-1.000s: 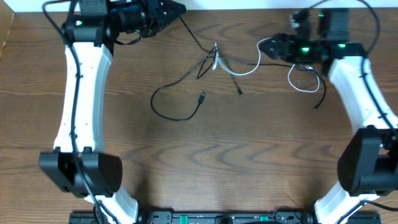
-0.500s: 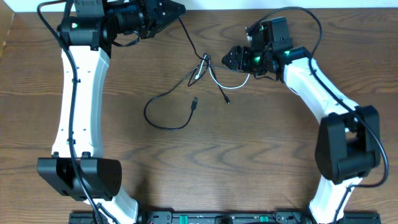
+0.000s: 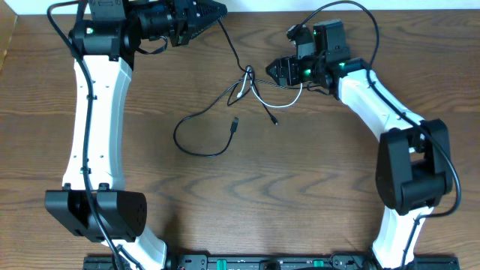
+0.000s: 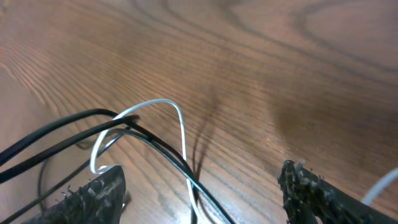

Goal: Untangle cables

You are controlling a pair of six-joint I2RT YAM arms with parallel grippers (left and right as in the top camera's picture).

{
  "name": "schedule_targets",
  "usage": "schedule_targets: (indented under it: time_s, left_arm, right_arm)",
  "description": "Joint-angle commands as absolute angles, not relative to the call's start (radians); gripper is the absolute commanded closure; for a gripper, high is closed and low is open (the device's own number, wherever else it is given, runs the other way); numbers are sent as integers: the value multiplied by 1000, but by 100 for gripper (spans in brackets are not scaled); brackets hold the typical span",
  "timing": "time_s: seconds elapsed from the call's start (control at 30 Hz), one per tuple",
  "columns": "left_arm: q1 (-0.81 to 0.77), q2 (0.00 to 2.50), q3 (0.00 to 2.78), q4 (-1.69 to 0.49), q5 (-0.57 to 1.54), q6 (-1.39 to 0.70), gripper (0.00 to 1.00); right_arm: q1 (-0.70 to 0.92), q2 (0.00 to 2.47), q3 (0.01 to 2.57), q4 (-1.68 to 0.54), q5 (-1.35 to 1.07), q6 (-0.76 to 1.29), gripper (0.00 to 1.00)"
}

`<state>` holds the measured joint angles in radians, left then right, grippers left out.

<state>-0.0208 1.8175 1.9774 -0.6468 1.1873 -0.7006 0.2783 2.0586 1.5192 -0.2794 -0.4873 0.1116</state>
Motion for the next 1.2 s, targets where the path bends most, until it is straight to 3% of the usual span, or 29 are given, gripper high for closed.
schedule_targets:
  time_s: [0.0,0.13,0.4,0.57,0.77,0.83,0.97,1.17]
  left_arm:
    - [-19,1776,1995,-641,1224,-713,92]
    - [-19,1777,1995,-641,1220,-713,92]
    - [-19,1777,1995,-633,1219,-713,93]
    - [-19,1777,1995,-634,1220,-712,93]
    - [-19,1777,1994,-645,1219,-676,93]
    - [-19,1777,1993,-658,1219,-675,92]
    - [-19,1777,1993,-672,1220,-676,93]
    - [-19,1777,1993,-672,1219,-706,93]
  right_arm:
    - [306,2127,1524,-272,-581,9,28]
    - [329,2142,1524,-250,-657,-3,34]
    - [335,2140,1524,-142,-832,34,29]
    - [364,2140,1524,13,-620,233,40]
    - [380,2140,1524,54,-429,285,66]
    - [380,2140,1524,74,-421,295,70]
    - [385,2140,1524,147,-500,309,64]
    - [397,2156,1524,129,-548,154,52]
